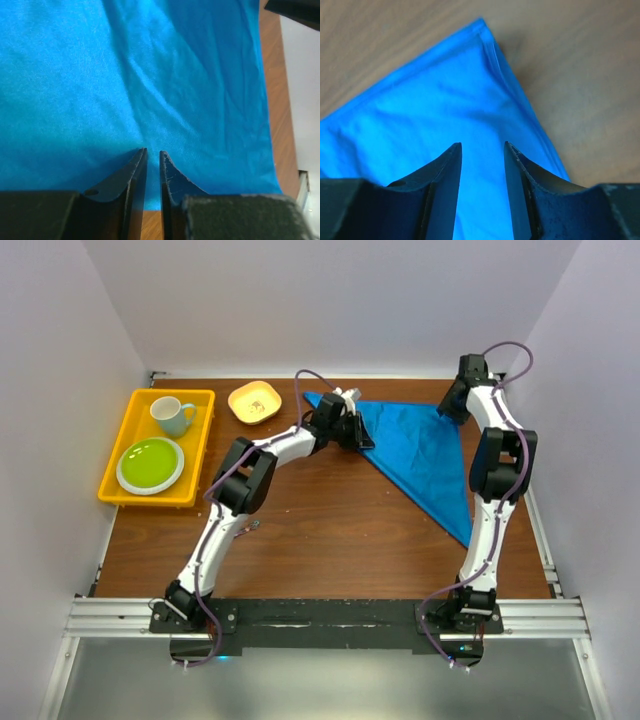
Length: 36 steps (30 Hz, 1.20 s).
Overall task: Fold the napkin, place the utensils inside, and roll it up
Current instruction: Fold the napkin
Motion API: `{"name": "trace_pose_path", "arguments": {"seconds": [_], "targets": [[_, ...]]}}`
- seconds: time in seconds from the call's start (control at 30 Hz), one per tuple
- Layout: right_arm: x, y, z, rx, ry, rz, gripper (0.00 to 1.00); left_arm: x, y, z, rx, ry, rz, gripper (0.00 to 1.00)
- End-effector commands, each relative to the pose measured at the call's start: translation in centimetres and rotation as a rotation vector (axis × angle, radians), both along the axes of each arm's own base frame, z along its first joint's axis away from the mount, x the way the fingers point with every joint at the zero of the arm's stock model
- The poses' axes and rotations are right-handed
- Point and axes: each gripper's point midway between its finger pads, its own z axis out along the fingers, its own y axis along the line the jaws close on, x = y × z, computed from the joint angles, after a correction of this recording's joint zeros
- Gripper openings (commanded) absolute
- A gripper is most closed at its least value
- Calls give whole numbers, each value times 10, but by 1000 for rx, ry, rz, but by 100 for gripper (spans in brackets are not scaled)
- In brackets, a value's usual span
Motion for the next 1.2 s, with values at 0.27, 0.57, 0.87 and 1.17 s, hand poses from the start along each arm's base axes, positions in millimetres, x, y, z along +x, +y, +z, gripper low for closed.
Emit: {"name": "trace_pose_path", "arguments": {"seconds": [0.27, 0.57, 0.87, 1.17], "targets": [[44, -29, -4, -25, -77, 36, 43, -4, 19, 25, 67, -58, -40, 21], [31, -33, 32, -93, 6, 27, 76, 1, 19, 92, 58, -86, -27, 46], [-54, 75, 131, -72, 62, 147, 93, -73, 100, 179, 196, -61, 106, 73], [-165, 231, 133, 64, 88, 393, 93, -188, 253, 153, 567, 17, 202, 76]]}}
